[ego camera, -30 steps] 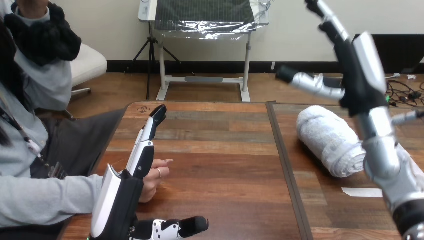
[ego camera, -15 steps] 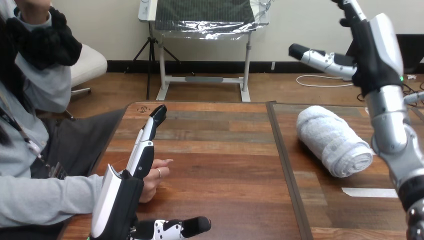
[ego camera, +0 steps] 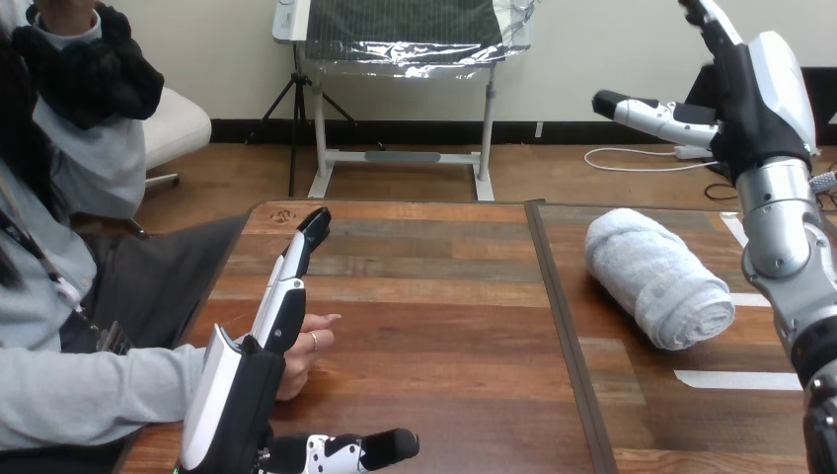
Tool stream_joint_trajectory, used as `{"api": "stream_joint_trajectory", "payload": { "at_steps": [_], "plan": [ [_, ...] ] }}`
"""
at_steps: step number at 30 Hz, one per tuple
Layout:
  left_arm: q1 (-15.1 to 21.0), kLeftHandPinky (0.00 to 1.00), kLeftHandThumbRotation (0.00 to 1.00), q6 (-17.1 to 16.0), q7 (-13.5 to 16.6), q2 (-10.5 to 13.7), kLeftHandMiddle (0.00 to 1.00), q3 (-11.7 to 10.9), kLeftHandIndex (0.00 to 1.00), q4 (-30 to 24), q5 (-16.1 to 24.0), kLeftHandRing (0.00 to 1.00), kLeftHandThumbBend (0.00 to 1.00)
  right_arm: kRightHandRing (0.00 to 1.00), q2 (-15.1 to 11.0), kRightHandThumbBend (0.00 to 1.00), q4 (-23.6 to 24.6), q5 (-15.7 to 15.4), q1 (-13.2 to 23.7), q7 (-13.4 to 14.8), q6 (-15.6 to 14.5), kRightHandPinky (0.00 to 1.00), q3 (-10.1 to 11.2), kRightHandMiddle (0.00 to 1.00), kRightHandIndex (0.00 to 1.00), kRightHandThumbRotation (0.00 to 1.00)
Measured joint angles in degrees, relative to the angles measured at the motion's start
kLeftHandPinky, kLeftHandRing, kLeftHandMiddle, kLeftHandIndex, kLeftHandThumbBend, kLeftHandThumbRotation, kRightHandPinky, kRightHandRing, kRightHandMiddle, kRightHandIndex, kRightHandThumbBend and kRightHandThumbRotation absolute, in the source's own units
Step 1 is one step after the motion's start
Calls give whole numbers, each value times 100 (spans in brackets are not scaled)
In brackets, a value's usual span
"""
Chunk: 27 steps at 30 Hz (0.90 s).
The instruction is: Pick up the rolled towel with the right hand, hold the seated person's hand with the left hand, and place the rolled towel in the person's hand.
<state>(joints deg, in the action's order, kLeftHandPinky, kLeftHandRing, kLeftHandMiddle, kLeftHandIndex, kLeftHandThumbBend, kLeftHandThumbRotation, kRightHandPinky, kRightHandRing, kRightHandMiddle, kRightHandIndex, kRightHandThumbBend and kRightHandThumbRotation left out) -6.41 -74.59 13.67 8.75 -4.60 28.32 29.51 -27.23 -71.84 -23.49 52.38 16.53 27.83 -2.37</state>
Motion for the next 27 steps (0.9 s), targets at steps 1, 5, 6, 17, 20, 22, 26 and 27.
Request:
{"api": "stream_joint_trajectory", "payload": {
  "at_steps": [1, 5, 6, 17, 20, 22, 26, 27],
  "plan": [
    [0, 100, 67, 0, -3, 0, 100, 5, 100, 0, -5, 96, 100, 89, 0, 100, -40, 0, 28, -30, -67, 78, -1, 91, 90, 46],
    [0, 100, 68, -5, -8, -1, 100, 32, 100, 0, -25, 97, 100, 87, 0, 100, -195, -3, 140, -143, -392, 76, -17, 90, 90, 47],
    [0, 100, 68, -6, -8, -1, 100, 36, 100, 0, -25, 97, 100, 87, 0, 100, -235, -6, 165, -165, -470, 75, -28, 91, 90, 48],
    [-2, 99, 69, -18, 1, -1, 100, 35, 100, 0, 9, 96, 100, 89, 9, 100, -481, -108, 298, -465, -1358, 75, -211, 92, 91, 51],
    [-6, 97, 69, -18, 5, -1, 100, 34, 100, -1, 10, 96, 100, 89, 12, 100, -529, -187, 304, -524, -1567, 75, -279, 92, 91, 52],
    [-14, 96, 69, -18, 5, -1, 100, 32, 100, -4, 10, 97, 100, 90, 12, 100, -554, -237, 304, -576, -1697, 76, -348, 92, 92, 53],
    [-30, 91, 70, -18, 4, -1, 100, 32, 100, -21, 9, 97, 100, 91, 12, 100, -610, -310, 304, -708, -1908, 77, -442, 92, 92, 55],
    [-32, 91, 70, -18, 4, -1, 100, 32, 100, -28, 9, 97, 100, 91, 13, 100, -624, -331, 304, -742, -1960, 77, -460, 92, 92, 55]
  ]
}}
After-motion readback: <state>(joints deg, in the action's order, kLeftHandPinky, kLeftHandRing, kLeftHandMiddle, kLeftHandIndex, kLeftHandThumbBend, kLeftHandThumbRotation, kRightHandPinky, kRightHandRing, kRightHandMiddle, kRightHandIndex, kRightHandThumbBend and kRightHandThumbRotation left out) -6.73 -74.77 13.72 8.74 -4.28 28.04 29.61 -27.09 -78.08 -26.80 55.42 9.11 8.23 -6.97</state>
